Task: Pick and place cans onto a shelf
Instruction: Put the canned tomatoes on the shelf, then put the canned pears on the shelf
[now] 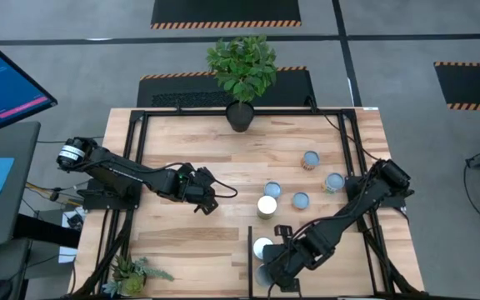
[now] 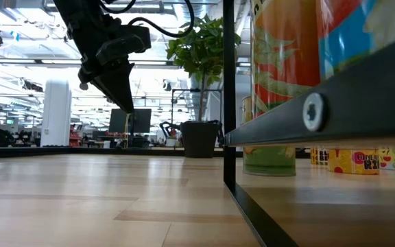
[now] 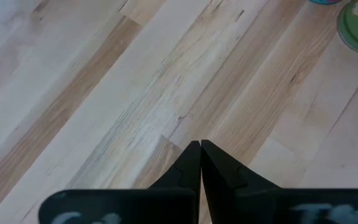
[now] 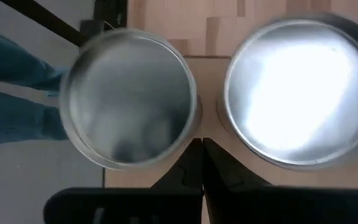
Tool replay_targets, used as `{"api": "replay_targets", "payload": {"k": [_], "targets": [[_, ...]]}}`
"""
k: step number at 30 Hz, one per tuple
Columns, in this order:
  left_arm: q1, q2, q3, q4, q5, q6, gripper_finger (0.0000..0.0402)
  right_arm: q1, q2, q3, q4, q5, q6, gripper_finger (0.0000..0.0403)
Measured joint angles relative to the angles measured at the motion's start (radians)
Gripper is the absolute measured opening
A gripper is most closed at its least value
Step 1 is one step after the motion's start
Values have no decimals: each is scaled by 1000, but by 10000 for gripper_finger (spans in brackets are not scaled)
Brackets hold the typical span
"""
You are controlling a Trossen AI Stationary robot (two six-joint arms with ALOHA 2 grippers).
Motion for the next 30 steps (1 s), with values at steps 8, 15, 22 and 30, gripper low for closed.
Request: {"api": "replay_targets", "payload": {"k": [8,15,22,30], "targets": [[0,0,0,0,0,-3,0,3,-2,43,-269,1,240,17],[0,0,0,2,-26,-52,0,-21,-58,58,-553,118,442,15],[0,0,0,3,-47,-57,0,-112,-203,-3,-691,320,349,33],[1,0,0,1,-53,-106,0,-386,-419,-234,-593,324,102,27]]}}
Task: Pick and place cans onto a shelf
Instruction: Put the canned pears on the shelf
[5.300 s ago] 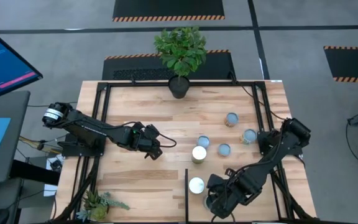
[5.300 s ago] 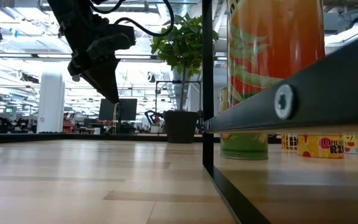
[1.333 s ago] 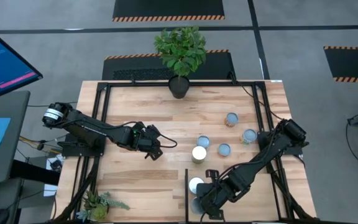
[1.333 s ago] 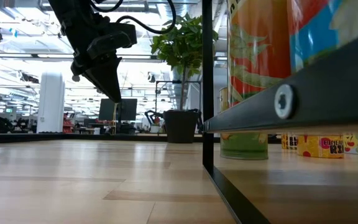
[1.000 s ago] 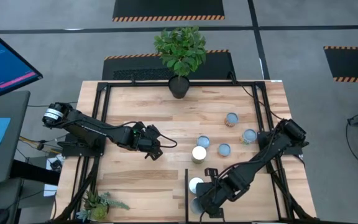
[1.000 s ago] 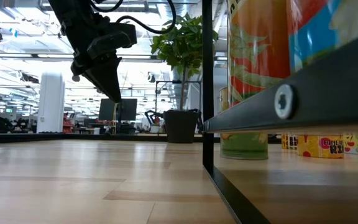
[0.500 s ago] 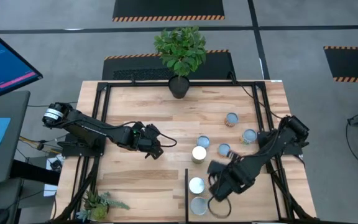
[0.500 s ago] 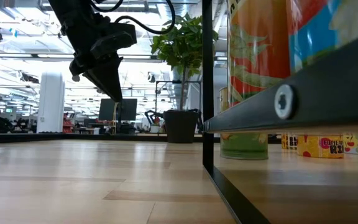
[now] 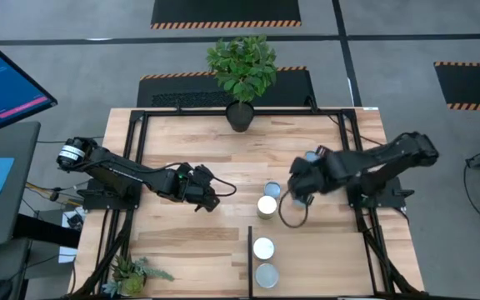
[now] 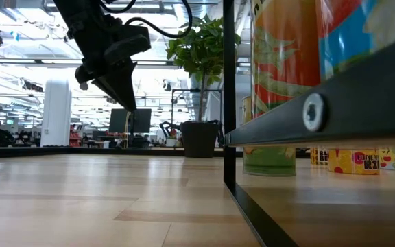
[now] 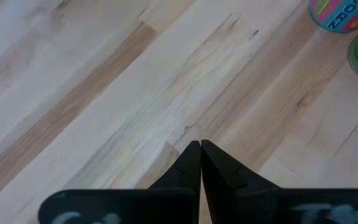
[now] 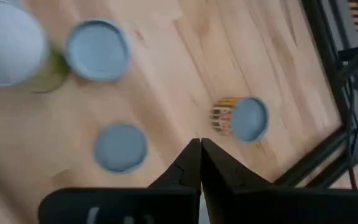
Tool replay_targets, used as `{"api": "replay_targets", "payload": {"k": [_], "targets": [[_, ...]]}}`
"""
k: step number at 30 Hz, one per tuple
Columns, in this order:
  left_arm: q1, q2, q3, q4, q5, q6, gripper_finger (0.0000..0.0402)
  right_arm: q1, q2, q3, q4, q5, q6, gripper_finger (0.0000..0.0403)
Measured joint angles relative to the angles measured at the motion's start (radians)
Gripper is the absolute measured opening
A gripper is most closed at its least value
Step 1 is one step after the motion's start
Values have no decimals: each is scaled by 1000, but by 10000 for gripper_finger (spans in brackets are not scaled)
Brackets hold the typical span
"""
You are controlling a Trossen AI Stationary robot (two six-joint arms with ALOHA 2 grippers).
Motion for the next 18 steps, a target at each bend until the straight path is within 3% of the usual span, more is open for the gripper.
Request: {"api": "replay_targets", "payload": {"k": [7,13,18], "targets": [[1,0,0,1,-10,-15,0,-161,-103,-213,482,-331,-330,32],[2,0,0,5,-11,-16,0,-221,-20,-229,615,-485,-475,44],[4,0,0,7,-11,-16,0,-230,86,-227,683,-585,-560,80]]}}
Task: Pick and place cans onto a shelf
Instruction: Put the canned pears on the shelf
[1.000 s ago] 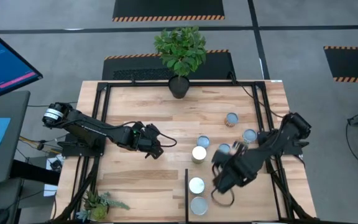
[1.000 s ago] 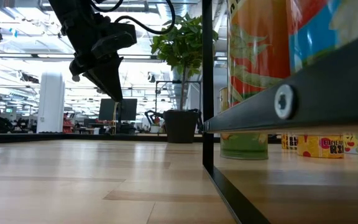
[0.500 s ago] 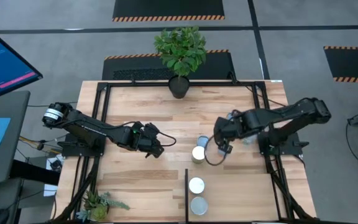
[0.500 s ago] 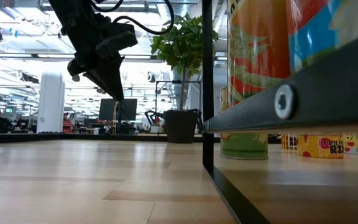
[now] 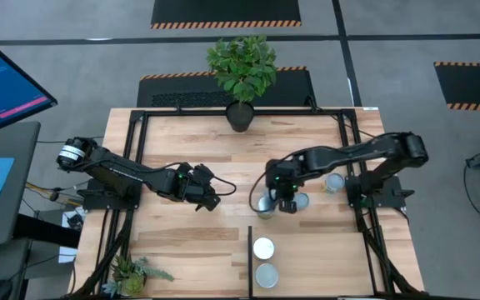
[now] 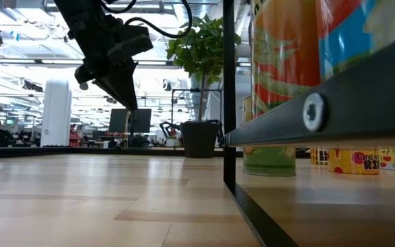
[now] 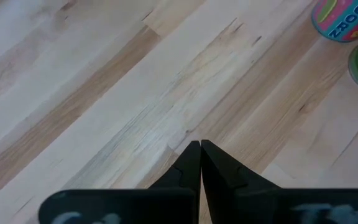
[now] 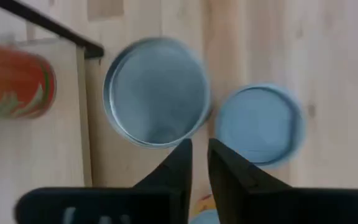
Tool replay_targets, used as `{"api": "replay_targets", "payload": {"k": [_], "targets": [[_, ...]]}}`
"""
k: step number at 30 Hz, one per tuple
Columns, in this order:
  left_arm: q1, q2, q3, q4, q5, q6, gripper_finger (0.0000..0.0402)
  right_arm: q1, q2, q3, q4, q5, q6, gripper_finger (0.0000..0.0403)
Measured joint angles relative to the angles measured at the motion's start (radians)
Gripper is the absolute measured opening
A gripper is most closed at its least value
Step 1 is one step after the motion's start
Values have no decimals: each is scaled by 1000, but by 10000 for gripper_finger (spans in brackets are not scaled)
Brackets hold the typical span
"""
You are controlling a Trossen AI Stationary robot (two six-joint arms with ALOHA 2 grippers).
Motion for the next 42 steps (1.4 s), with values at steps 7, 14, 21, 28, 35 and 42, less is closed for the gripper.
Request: {"api": "replay_targets", "payload": {"k": [7,14,21,28,35,42], "targets": [[1,0,0,0,1,0,0,-6,103,94,-30,6,14,138],[1,0,0,-4,21,0,0,-6,105,182,-37,55,14,154],[1,0,0,-6,21,0,0,20,130,202,-30,52,-19,141],[1,0,0,-9,21,10,0,34,208,201,-12,52,-18,128],[1,0,0,-14,21,3,0,36,260,206,18,43,-16,126],[1,0,0,-7,21,6,0,36,252,202,29,45,9,89]]}}
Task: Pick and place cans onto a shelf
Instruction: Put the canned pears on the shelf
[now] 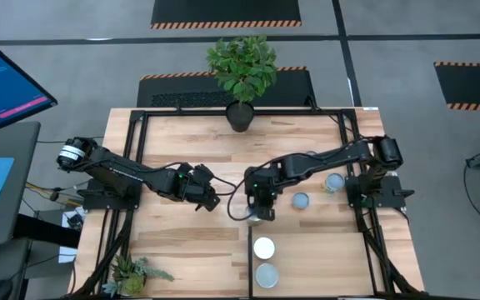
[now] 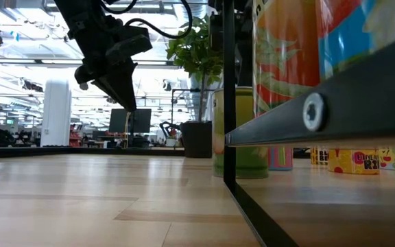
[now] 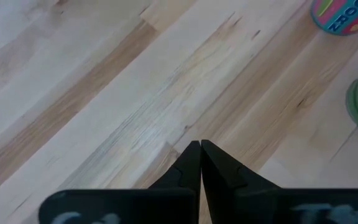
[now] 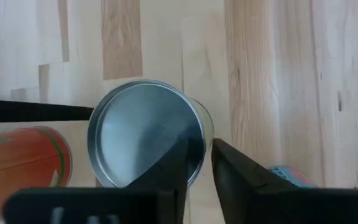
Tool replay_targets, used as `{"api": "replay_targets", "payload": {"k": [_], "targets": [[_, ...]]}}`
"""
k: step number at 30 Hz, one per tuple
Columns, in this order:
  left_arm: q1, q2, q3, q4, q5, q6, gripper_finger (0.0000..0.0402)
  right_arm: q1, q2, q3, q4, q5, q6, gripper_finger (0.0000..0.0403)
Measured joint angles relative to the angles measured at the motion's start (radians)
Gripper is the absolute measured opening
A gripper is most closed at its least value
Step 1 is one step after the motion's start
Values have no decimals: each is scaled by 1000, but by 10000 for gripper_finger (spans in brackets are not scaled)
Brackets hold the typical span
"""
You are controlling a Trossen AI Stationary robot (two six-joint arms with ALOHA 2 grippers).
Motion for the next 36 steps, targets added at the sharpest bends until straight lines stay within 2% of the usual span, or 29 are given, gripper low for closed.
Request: {"api": "replay_targets", "payload": {"k": [6,12,20,24,30,36], "targets": [[0,0,0,-1,-1,1,0,0,-1,0,-2,5,39,12],[0,0,0,-2,-1,5,0,7,3,32,-49,24,65,6],[0,0,0,-2,-1,6,0,47,6,252,-337,190,37,4],[0,0,0,-2,-1,24,0,96,4,360,-456,213,79,3],[0,0,0,-2,-1,31,0,226,3,461,-641,251,247,3],[0,0,0,-3,-1,31,0,381,-23,473,-798,356,578,2]]}}
